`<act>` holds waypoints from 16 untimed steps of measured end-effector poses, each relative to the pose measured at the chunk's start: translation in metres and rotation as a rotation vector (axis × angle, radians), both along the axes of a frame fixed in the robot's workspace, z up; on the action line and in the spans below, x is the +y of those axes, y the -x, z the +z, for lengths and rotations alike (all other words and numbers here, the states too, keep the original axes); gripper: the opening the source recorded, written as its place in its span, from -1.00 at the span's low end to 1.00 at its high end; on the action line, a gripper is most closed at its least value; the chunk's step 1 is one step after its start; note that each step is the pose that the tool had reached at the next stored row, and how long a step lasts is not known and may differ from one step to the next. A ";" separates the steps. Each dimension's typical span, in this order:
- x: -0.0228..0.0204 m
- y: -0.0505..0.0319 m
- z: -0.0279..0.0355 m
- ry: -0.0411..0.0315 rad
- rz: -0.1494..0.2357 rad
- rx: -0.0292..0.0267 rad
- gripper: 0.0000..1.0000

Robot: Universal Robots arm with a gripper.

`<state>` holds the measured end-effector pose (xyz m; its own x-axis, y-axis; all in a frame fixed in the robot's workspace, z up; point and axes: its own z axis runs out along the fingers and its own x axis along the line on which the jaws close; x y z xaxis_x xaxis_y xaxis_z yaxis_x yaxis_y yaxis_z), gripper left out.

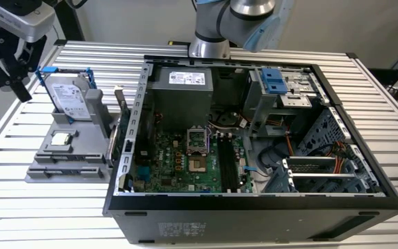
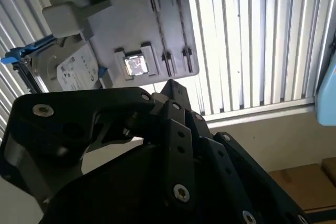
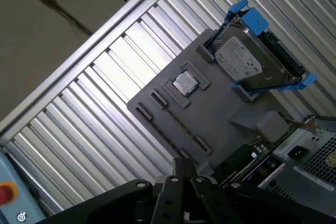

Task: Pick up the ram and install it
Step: 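Pick up the ram and move it above insertion slot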

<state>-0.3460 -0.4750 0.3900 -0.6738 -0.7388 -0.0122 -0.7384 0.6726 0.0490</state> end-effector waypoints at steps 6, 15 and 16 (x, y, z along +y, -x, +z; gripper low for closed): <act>0.0000 0.0001 0.0000 0.0000 0.107 0.0000 -1.00; 0.0000 0.0003 0.0000 0.0000 0.264 0.0000 -1.00; 0.0000 0.0004 0.0000 0.0000 0.282 0.0000 -1.00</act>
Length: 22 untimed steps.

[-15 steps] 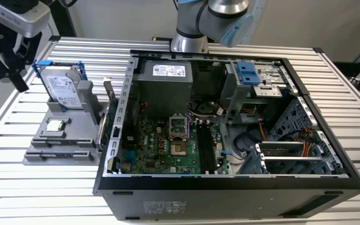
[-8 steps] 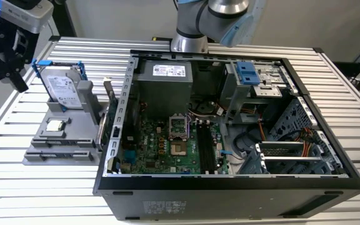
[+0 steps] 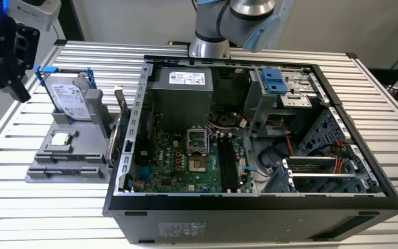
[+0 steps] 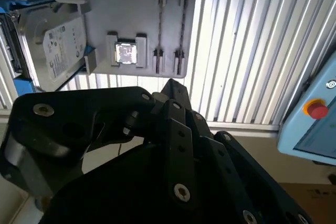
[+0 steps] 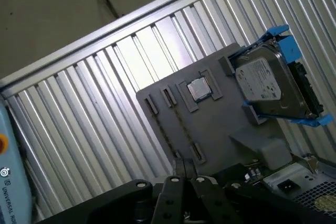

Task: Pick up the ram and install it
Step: 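Pick up the ram and move it above insertion slot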

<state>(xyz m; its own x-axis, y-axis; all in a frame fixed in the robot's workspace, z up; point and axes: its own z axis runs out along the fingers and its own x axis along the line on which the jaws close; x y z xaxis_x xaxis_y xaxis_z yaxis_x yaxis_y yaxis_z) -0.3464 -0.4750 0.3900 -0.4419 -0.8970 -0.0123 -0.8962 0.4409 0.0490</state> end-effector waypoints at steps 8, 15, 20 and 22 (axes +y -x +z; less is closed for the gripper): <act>0.0000 0.0004 0.0000 0.0001 0.135 0.0001 -1.00; 0.0000 0.0007 0.0000 0.0001 0.253 0.0000 -1.00; 0.0000 0.0008 0.0000 0.0001 0.344 0.0001 -1.00; 0.0000 0.0008 0.0000 0.0001 0.380 0.0001 -1.00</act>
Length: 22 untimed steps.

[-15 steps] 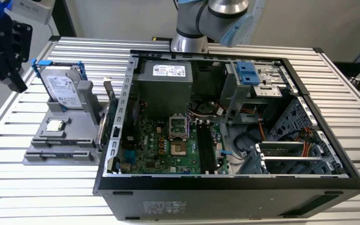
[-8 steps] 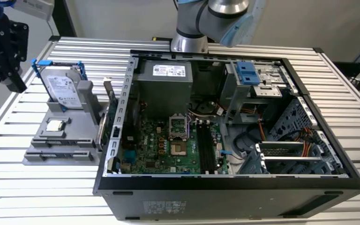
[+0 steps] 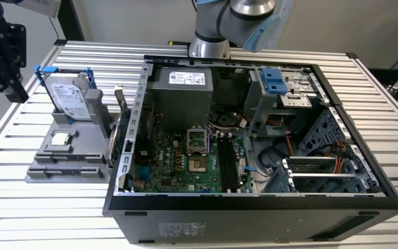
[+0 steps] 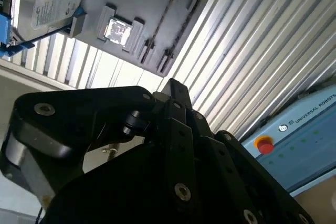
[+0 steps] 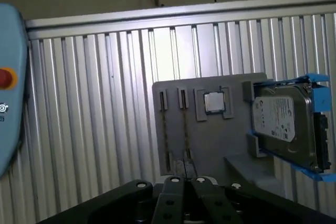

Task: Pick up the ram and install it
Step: 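Pick up the ram and move it above insertion slot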

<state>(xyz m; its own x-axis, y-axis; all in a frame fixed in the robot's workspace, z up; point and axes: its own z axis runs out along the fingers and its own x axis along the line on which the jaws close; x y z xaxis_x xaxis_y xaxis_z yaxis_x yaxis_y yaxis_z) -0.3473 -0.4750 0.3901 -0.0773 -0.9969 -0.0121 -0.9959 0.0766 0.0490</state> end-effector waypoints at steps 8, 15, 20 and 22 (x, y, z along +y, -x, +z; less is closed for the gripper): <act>0.0001 0.0000 0.0000 -0.0192 0.121 -0.0132 -1.00; 0.0001 0.0006 -0.0013 -0.0543 0.138 -0.0249 -1.00; 0.0000 0.0005 -0.0013 -0.0544 0.148 -0.0248 -1.00; 0.0000 0.0005 -0.0014 -0.0545 0.152 -0.0247 1.00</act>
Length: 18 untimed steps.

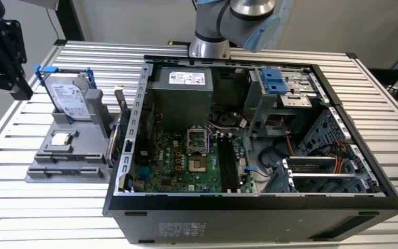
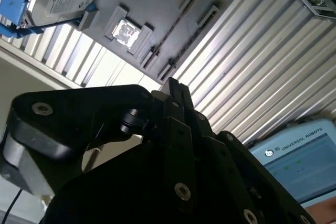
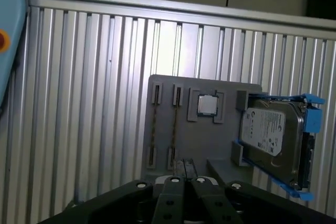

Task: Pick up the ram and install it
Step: 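Pick up the ram and move it above insertion slot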

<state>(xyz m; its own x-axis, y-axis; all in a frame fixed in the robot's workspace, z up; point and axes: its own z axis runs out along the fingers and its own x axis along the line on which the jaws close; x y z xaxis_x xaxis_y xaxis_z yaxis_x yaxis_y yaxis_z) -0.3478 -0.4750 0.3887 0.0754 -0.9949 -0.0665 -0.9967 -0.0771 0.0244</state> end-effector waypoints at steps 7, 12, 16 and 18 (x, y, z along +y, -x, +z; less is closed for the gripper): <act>0.0000 0.0000 0.0000 0.0000 0.014 0.0000 1.00; 0.0010 -0.0001 -0.0051 0.0000 0.002 0.0000 1.00; 0.0012 -0.0001 -0.0116 0.0000 -0.021 0.0001 1.00; 0.0013 0.0000 -0.0123 0.0001 -0.021 0.0002 1.00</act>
<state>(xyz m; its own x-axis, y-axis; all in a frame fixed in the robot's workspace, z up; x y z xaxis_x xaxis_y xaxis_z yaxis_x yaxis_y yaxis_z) -0.3477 -0.4737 0.3764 0.0541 -0.9963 -0.0664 -0.9981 -0.0558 0.0245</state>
